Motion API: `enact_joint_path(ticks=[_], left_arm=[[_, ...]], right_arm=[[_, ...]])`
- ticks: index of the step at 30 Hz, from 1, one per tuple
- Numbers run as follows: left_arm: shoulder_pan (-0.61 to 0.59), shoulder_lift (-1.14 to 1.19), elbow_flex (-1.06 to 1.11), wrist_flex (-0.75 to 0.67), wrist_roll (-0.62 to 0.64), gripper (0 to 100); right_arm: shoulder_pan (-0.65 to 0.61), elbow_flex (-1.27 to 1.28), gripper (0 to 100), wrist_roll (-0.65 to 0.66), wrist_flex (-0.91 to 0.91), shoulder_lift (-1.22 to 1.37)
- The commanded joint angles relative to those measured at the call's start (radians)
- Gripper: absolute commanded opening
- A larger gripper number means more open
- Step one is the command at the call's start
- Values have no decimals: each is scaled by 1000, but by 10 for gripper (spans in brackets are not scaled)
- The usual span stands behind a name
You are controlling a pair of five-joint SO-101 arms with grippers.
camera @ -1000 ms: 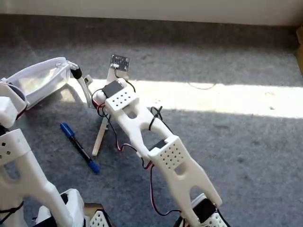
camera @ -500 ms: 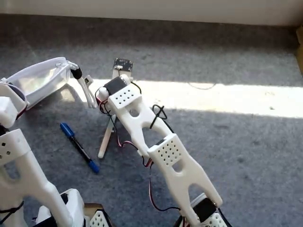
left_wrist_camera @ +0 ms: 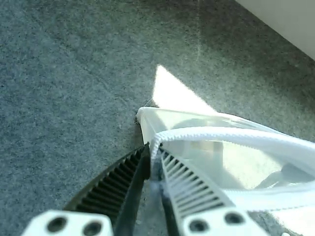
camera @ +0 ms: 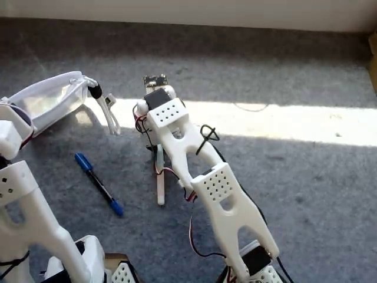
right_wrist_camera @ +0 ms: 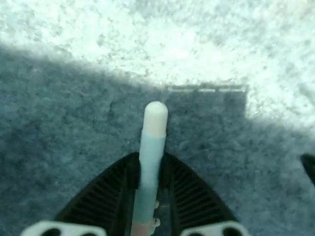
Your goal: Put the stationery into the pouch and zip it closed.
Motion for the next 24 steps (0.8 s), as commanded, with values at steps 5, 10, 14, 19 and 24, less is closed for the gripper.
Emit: enact_joint_path(ticks=[5, 10, 14, 19, 24], left_arm=[[-12, -45, -8, -18, 8, 17], [-10, -45, -8, -20, 8, 17], [-10, -45, -8, -20, 8, 17], [-10, -45, -8, -20, 8, 17], [-10, -42, -8, -21, 8, 17]], right_arm=[[33, -171, 5, 127, 33, -30], [48, -225, 5, 130, 36, -30], [62, -251, 5, 132, 36, -30], [67, -312, 5, 170, 38, -30], [68, -321, 5, 180, 38, -30]])
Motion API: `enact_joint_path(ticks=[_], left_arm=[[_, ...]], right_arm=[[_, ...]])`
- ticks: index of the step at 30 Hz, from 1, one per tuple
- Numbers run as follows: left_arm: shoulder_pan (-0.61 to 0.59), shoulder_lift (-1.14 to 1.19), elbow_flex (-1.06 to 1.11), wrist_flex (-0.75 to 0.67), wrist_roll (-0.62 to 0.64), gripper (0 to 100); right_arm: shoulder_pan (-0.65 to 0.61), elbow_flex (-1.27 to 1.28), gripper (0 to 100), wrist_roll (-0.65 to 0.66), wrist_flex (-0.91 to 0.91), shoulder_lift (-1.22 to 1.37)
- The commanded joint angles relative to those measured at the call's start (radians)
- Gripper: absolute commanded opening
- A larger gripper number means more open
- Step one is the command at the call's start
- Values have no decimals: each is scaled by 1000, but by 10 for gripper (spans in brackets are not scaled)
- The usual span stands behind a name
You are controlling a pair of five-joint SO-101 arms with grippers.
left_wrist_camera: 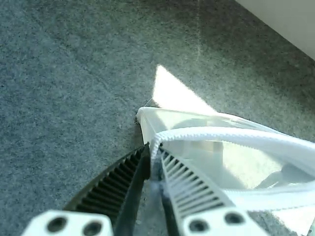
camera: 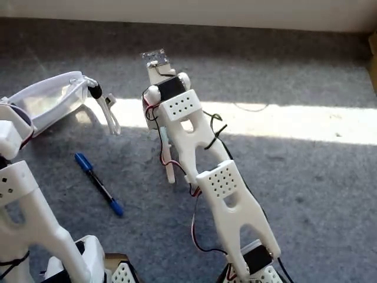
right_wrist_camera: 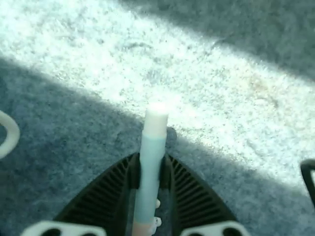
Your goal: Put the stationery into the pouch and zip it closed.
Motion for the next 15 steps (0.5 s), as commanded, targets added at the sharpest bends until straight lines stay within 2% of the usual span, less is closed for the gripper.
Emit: enact_joint_path(ticks=[1, 8, 15], left_arm=[[-10, -41, -8, -21, 8, 17], [-10, -39, -8, -25, 8, 17], [19, -39, -8, -25, 6, 17]], right_arm=[[18, -51, 5, 11, 21, -35], [27, -39, 5, 11, 21, -104], [25, 179, 5, 6, 19, -278]])
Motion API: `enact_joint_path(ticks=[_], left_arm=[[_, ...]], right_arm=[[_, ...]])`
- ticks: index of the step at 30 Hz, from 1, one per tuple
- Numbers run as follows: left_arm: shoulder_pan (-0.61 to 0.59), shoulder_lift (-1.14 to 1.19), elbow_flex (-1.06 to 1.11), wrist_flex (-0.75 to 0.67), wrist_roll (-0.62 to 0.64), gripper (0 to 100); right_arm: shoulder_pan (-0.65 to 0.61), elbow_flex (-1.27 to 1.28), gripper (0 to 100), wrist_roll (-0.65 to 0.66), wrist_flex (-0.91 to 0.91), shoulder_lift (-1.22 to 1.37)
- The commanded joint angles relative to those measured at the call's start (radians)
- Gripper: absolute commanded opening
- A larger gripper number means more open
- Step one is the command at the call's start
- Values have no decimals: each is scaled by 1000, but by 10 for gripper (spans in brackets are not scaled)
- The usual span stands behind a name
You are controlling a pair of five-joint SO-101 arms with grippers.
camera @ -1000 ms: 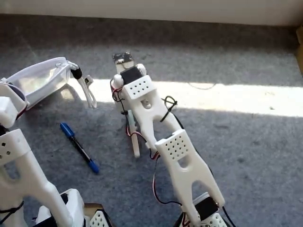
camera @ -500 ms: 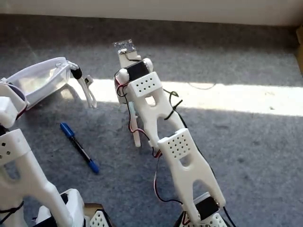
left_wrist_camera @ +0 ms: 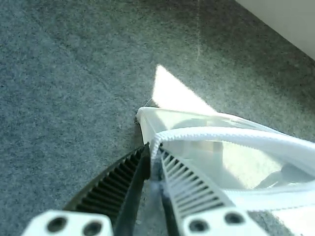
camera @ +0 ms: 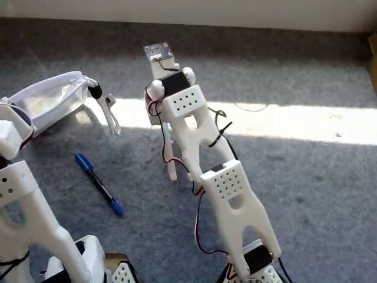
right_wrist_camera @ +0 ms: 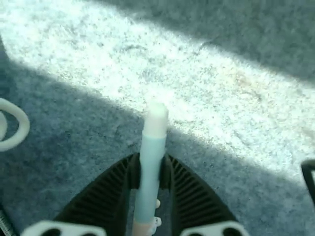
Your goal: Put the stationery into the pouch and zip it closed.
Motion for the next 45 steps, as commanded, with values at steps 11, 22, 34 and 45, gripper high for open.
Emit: enact_joint_path(ticks=[11, 22, 34, 45], left_arm=[[179, -44, -8, -26, -37, 17], [286, -50, -27, -25, -43, 17], [349, -145, 4, -23, -84, 17], [360, -142, 25, -18, -86, 17]], right_arm=[[10, 260, 5, 5, 19, -366], [79, 305, 5, 5, 18, -481], [81, 306, 5, -72, 18, -625], [70, 401, 5, -94, 18, -776]])
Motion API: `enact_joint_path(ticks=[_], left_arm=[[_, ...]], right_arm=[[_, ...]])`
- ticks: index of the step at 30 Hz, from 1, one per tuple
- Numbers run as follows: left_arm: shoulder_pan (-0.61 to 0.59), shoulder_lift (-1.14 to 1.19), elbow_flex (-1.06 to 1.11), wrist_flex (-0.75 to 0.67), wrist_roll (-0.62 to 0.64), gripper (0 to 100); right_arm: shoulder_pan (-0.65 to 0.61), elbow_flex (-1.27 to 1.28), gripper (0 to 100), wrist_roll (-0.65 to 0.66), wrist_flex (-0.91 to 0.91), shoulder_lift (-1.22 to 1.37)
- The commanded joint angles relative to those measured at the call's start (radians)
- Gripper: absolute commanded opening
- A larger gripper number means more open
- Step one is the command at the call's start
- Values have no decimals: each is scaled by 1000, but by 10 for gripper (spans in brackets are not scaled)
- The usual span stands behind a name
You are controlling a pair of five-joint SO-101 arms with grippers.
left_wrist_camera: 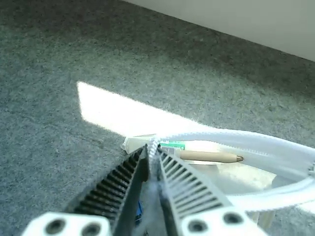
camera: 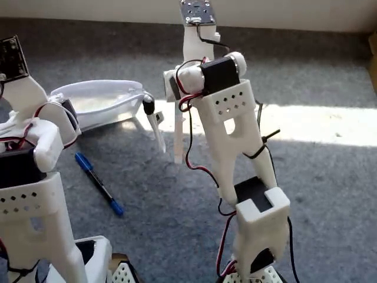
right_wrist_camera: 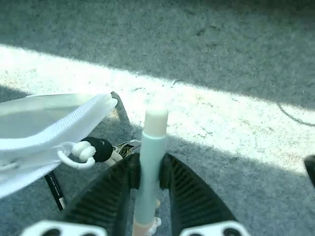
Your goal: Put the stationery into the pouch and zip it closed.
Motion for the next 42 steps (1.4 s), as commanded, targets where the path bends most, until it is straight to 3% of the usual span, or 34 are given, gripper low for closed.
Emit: enact_joint_path(ticks=[1, 10, 27, 42], left_arm=[[31, -30, -2, -18, -11, 17], [47, -31, 31, -20, -12, 17], [47, -38, 62, -26, -31, 18], [47, -38, 64, -23, -32, 18]], right_arm=[[-12, 68, 5, -11, 18, -142], [-70, 249, 5, -9, 12, -378], [-137, 269, 5, -11, 7, -634], [-137, 269, 5, -124, -317, -713]])
